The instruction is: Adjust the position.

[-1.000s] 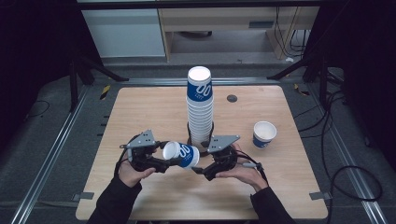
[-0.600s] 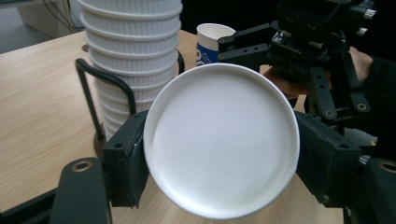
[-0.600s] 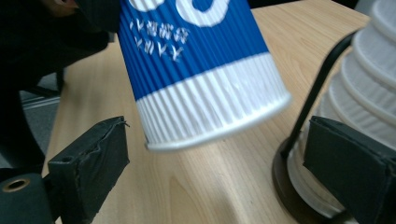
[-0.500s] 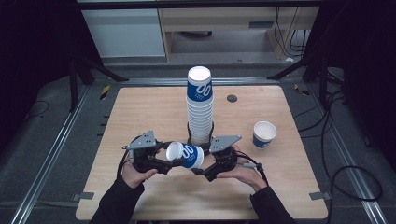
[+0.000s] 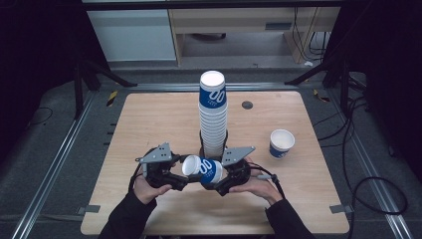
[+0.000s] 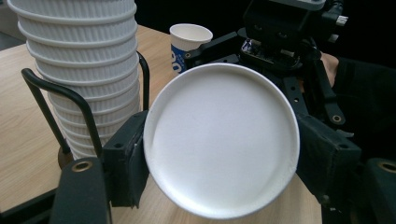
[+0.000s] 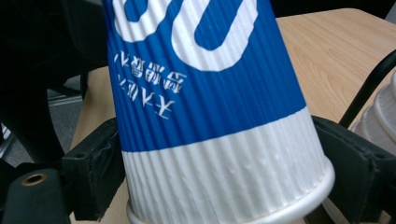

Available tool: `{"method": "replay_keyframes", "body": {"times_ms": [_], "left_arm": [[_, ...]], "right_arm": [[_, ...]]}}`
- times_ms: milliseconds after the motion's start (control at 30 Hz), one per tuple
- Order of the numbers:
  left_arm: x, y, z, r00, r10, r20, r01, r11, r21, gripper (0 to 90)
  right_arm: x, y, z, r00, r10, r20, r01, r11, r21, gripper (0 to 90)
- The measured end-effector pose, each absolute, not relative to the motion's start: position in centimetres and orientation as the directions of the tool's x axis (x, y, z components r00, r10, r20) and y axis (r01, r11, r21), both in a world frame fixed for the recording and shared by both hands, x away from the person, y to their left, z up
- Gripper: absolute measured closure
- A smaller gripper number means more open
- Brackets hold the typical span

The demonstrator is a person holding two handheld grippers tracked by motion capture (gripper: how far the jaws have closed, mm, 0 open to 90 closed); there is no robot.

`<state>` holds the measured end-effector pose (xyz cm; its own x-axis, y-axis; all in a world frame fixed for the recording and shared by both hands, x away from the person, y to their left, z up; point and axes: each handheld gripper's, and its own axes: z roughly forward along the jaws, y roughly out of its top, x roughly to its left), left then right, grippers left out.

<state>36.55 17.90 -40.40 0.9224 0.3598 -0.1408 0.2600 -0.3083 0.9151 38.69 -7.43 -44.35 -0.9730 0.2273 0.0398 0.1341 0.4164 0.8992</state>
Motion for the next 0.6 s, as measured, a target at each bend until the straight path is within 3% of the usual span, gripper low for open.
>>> {"method": "replay_keyframes", "body": {"times_ms": [400,600], "left_arm": [[36.70,17.77,-40.51,0.920,0.360,-0.157,0.277,-0.311,0.909,26.2],[36.69,17.94,-40.26,0.919,0.364,-0.154,0.276,-0.314,0.908,19.5]], "right_arm": [[38.67,-7.64,-44.37,-0.973,0.226,0.048,0.145,0.435,0.889,15.4],[38.65,-7.67,-44.33,-0.975,0.219,0.044,0.140,0.445,0.884,16.0]]}}
